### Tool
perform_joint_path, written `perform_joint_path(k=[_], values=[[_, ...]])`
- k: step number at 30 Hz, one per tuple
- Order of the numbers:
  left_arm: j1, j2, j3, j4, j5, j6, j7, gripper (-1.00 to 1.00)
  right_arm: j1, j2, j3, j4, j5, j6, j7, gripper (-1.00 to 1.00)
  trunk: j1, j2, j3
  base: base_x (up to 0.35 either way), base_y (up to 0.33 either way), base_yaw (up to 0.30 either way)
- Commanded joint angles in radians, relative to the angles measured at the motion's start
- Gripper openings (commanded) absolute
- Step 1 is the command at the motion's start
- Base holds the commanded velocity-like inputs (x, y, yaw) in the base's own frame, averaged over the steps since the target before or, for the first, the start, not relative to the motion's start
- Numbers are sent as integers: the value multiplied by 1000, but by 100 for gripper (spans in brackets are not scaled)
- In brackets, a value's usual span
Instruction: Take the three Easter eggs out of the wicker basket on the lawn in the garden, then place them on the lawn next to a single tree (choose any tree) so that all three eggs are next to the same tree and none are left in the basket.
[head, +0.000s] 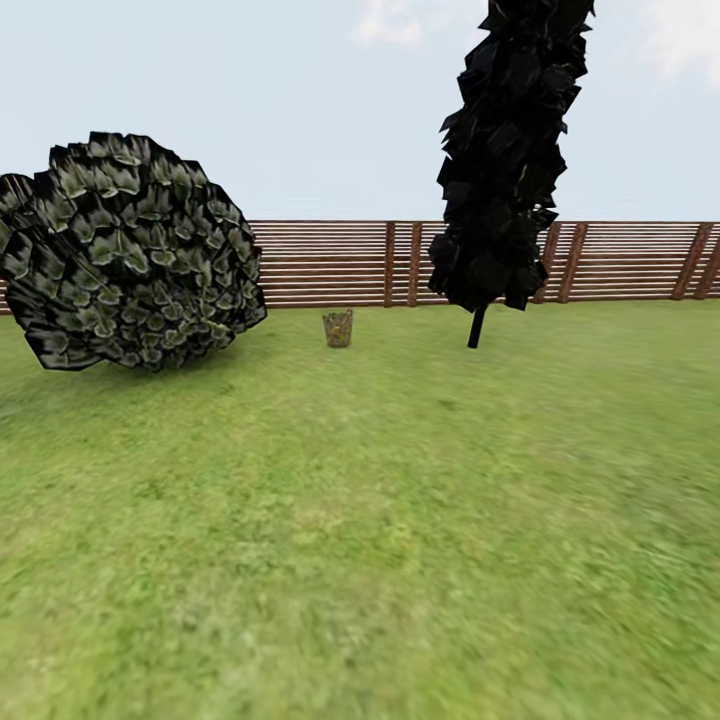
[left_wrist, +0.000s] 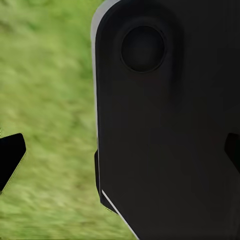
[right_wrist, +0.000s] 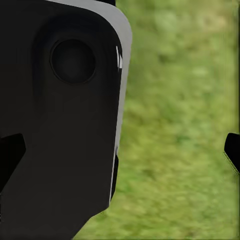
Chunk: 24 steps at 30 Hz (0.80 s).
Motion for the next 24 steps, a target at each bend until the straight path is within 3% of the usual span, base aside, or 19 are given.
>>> perform_joint_path(k=[1,24], values=[[1,0,0,-2,0,-1,-1,100,-1,0,1,2,9,0,0,100,1,0,-1,330,0,0],[1,0,0,-2,0,-1,1,100,-1,0,1,2,10,0,0,100,1,0,-1,330,0,0]])
